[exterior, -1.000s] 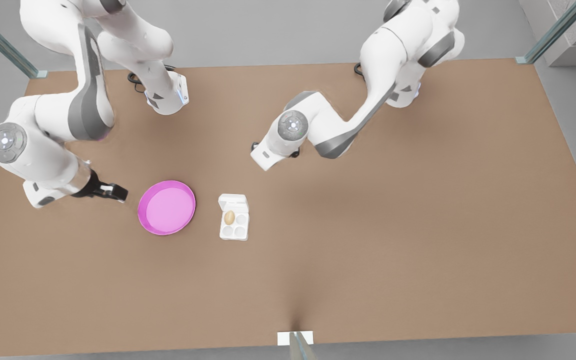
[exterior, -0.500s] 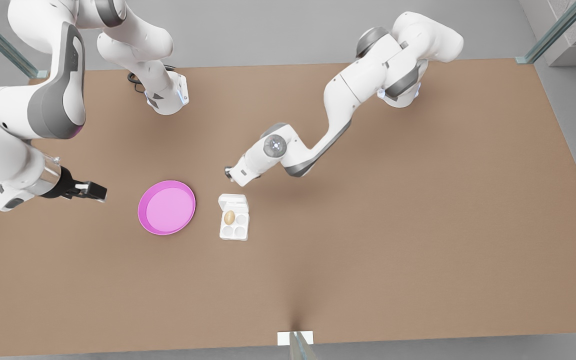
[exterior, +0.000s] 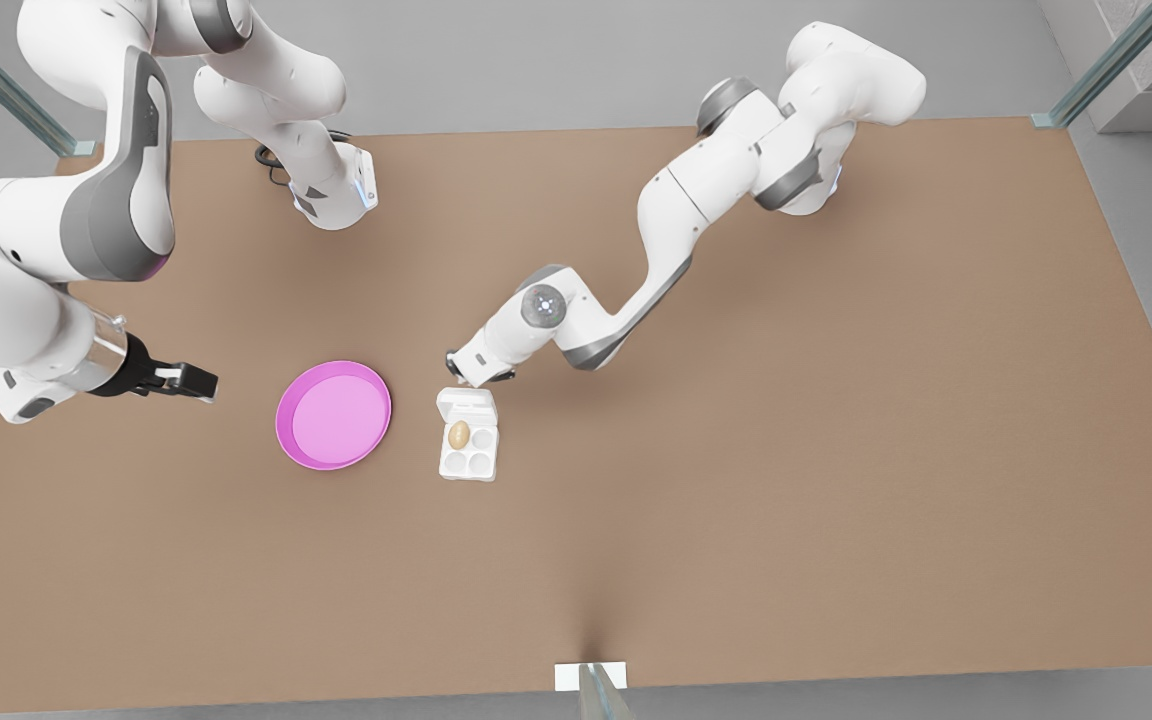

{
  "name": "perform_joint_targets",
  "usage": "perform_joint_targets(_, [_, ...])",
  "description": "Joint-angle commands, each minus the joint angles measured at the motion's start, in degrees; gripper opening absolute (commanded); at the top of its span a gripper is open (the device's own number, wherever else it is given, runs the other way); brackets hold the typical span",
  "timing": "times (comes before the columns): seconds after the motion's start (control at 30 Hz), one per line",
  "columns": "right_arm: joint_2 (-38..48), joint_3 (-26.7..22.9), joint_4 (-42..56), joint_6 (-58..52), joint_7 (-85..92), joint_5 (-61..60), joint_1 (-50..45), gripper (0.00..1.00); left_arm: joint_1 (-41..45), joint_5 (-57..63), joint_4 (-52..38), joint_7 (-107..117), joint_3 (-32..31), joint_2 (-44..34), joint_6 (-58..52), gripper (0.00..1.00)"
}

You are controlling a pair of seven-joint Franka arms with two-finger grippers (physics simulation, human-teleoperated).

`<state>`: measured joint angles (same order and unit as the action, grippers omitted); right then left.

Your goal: Pack egg into the box and close the box lid

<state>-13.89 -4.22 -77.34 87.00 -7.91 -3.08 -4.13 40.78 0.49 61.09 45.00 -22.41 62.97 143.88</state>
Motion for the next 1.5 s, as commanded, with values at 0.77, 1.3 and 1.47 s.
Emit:
perform_joint_targets(0.77, [0.00, 0.00, 0.00, 0.01, 0.00, -0.18, 0.00, 1.00, -0.88, -0.05, -2.64, 0.00, 0.00, 0.92, 1.32, 0.31])
perform_joint_targets(1.3, [0.00, 0.00, -0.09, 0.01, 0.00, -0.26, 0.09, 1.00, -1.23, 0.04, -4.57, 0.00, 0.17, 1.54, 1.67, 0.31])
perform_joint_targets(1.47, [0.00, 0.00, -0.09, 0.10, 0.00, -0.26, 0.00, 1.00, -1.23, 0.04, -4.57, -0.09, 0.79, 1.63, 1.67, 0.31])
